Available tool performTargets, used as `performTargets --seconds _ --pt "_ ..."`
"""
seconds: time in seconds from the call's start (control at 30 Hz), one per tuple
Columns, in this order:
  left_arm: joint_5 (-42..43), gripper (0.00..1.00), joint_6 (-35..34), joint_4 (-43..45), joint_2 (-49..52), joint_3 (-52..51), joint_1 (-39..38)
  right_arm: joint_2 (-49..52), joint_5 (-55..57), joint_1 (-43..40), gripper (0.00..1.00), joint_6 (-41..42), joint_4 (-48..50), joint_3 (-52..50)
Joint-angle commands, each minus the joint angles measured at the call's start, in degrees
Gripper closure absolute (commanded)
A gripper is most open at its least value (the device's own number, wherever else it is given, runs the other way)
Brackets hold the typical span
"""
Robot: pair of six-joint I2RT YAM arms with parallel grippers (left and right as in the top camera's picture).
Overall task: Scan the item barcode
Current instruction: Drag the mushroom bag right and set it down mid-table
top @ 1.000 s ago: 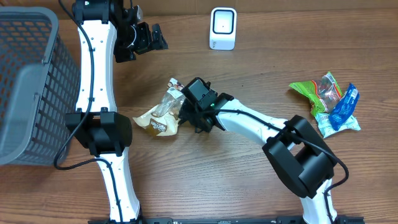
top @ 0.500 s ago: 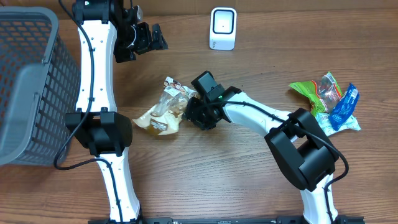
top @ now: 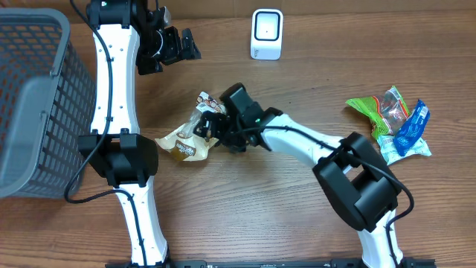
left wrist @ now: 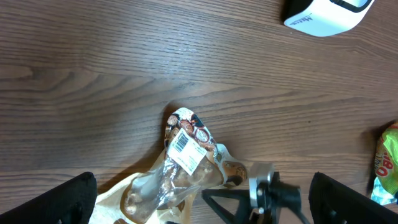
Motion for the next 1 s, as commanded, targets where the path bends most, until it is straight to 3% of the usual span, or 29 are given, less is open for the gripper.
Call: performTargets --seconds 0.0,0.17,0.27,0.53,0.63,0.67,0.77,0.83,0.97 --pt "-0.4 0.00 -0.5 0.0 -0.3 0.8 -0.4 -0.4 14.1 2.8 0.00 0.0 3.6 1.5" --pt "-0.4 0.00 -0.5 0.0 -0.3 0.8 -0.4 0.7 30.7 6.2 0.00 -0.1 5.9 1.5" --pt "-0.4 0.00 -0.5 0.0 -0.3 0.8 -0.4 3.1 34.0 7.3 0.01 -0.2 6.3 1.5" --pt "-0.4 0.00 -0.5 0.0 -0.3 0.8 -0.4 6.0 30.0 6.5 0.38 1.2 0.9 1.5" --pt "-0.4 0.00 -0.5 0.0 -0.3 0.8 -0.4 5.8 24.7 5.0 0.60 1.2 -1.6 2.1" --pt "-0.4 0.00 -0.5 0.0 -0.3 0.8 -0.4 5.6 21.9 4.1 0.73 1.2 -2.8 2.5" --pt "-0.4 0.00 -0.5 0.0 -0.3 0.8 -0.4 3.7 14.2 0.9 0.90 0.1 -8.0 3.8" --pt "-0.4 0.00 -0.5 0.0 -0.3 0.8 -0.4 2.0 11.7 -1.5 0.96 -3.0 -12.6 4.8" --pt "-0.4 0.00 -0.5 0.0 -0.3 0.8 -0.4 -1.7 10.0 -6.4 0.96 -11.6 -24.9 7.0"
